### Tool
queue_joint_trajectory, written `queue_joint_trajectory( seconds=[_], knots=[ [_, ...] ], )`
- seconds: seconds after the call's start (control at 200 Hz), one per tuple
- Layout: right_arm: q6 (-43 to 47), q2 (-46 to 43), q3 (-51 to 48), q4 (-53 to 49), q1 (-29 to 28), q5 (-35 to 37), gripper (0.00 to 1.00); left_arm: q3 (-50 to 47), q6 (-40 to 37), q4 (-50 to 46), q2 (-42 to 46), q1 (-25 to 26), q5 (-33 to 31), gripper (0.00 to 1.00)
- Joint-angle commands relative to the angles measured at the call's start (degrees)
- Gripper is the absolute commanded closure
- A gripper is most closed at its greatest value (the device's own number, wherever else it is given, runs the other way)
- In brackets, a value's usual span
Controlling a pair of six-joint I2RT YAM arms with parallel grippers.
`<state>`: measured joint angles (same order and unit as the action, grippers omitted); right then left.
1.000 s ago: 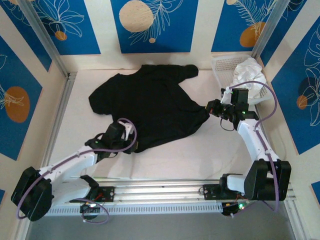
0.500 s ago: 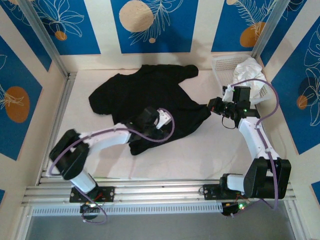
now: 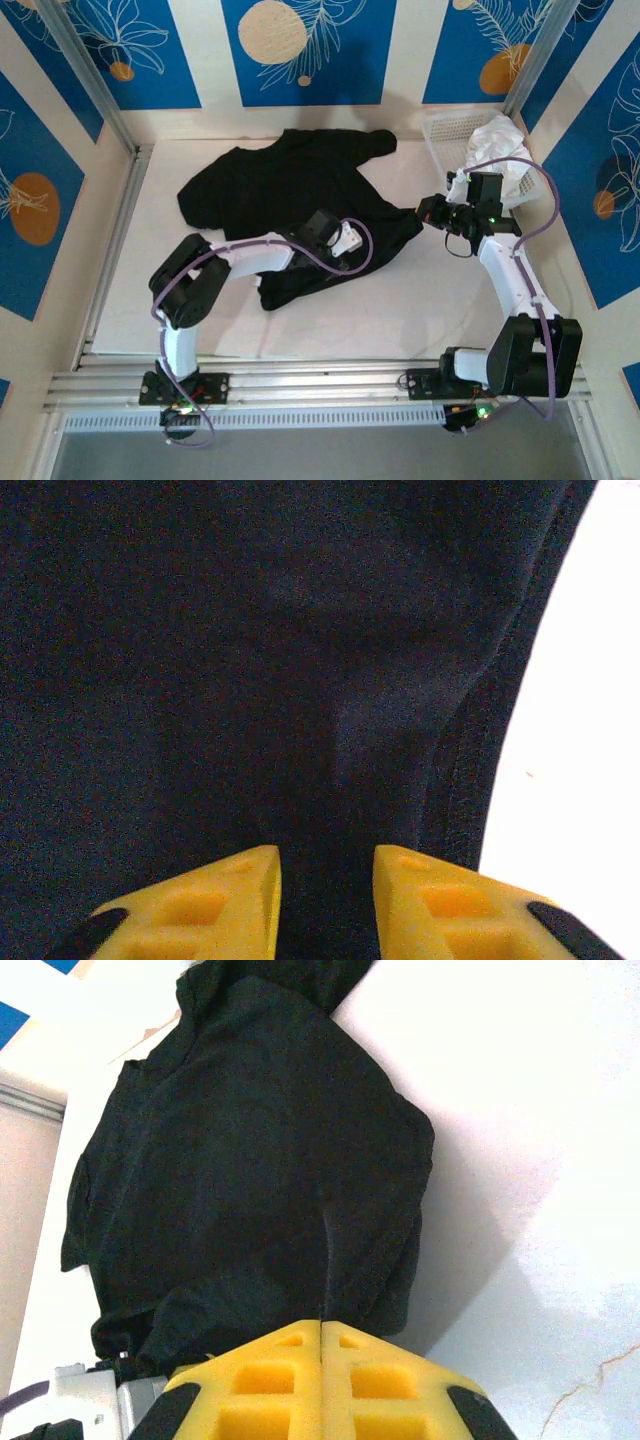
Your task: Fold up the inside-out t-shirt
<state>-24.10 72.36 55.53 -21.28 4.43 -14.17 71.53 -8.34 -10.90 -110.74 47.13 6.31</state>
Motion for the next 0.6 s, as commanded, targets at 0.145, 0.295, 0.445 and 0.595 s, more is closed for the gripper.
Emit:
queue_joint_trajectory(
  seconds=[0.145,0.295,0.445,0.595],
  knots=[
    [0.1,0.6,2.1,-0.3,0.2,0.4,1.0,0.9,2.7,-0.8,3.1,-2.0,6.4,1.0],
    [0.5,1.8,1.3,-0.2,-1.4,3.2,1.0,-3.8,8.7,5.6,10.0,-3.4,11.8,1.0],
    [1.7,3.9,1.7,-0.9,-2.0,5.4,1.0,-7.6,14.2,10.6,14.2,-6.2,14.8,1.0],
    [2.2,5.1,2.3,-1.3,-2.3,5.8,1.0,-8.5,12.2,9.4,15.4,-6.5,13.0,1.0]
  ],
)
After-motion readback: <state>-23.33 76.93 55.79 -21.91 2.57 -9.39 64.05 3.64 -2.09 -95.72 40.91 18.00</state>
